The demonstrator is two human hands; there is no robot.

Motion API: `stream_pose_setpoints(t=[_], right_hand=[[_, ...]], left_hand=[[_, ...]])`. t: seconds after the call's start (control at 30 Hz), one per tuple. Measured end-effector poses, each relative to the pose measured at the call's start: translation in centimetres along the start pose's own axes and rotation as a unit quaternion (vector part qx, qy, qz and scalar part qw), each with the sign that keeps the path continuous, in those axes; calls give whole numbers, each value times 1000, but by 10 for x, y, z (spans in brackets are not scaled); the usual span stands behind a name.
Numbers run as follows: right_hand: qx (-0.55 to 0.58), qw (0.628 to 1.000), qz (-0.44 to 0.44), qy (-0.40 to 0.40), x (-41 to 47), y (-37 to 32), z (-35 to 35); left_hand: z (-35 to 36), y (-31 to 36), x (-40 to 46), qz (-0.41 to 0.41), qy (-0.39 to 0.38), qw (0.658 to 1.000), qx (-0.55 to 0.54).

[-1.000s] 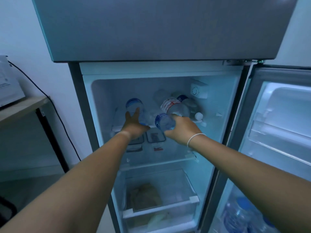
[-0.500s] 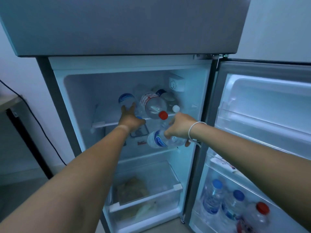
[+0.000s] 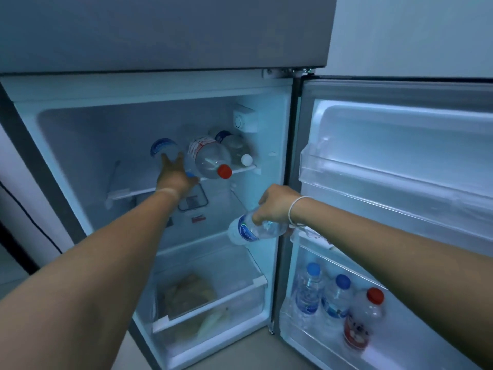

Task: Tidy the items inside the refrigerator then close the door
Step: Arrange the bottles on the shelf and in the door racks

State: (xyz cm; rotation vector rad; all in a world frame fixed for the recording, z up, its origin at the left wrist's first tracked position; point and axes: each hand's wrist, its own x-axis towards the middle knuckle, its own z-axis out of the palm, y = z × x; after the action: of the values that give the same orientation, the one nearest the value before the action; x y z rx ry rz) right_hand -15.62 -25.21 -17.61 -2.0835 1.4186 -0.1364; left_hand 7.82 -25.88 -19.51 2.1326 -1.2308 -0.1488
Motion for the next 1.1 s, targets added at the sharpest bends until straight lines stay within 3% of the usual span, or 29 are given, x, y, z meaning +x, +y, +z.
stream_pose_setpoints(t=[0.37, 0.67, 0.93, 1.1], right_hand=[[-7, 1000, 13, -24, -64, 27, -15], [-22, 998, 45, -36, -98, 62, -10], [-32, 995, 87, -29, -120, 98, -3], [-25, 989, 142, -30, -165, 131, 11]], left_hand=[[4, 7, -8, 16, 13, 999, 43], [17, 37, -73, 58, 32, 994, 89], [46, 41, -124, 104, -66, 989, 88], [69, 63, -185, 182, -138, 970, 88]])
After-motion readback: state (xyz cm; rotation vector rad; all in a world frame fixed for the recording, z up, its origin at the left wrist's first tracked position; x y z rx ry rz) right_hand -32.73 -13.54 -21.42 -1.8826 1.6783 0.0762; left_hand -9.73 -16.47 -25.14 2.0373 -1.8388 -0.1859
